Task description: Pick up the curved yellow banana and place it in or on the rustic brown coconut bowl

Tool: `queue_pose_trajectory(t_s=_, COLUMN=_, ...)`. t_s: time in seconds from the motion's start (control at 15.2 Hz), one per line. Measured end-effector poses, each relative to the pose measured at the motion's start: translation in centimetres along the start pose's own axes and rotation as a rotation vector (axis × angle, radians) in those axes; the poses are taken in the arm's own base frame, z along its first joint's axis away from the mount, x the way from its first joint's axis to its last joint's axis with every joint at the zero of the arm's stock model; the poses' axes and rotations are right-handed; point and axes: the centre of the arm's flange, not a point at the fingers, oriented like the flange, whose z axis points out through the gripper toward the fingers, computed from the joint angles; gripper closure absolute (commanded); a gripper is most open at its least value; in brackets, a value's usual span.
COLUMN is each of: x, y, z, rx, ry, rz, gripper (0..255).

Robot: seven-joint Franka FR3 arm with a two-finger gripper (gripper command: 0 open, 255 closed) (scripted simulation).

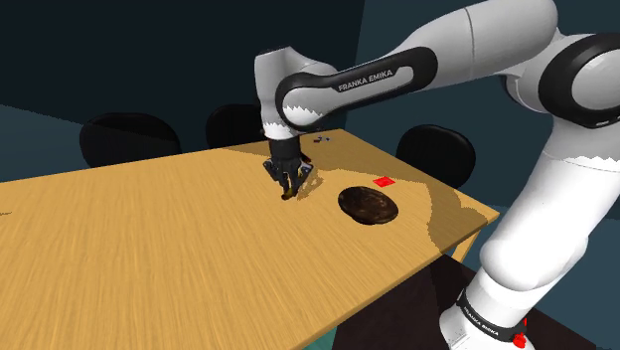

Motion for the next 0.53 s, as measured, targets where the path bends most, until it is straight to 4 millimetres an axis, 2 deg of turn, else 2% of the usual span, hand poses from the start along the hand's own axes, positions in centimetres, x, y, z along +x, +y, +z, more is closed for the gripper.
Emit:
queue_pose_trajectory(t_s=0.13, x=1.2, y=1.1, z=0.0, rx=0.0, ry=0.0, rz=0.001, gripper=255)
queue_pose_trajectory(t_s=0.53, x=5.6, y=7.1, z=1.1, rx=-0.002, ry=0.001, rz=0.001, gripper=255)
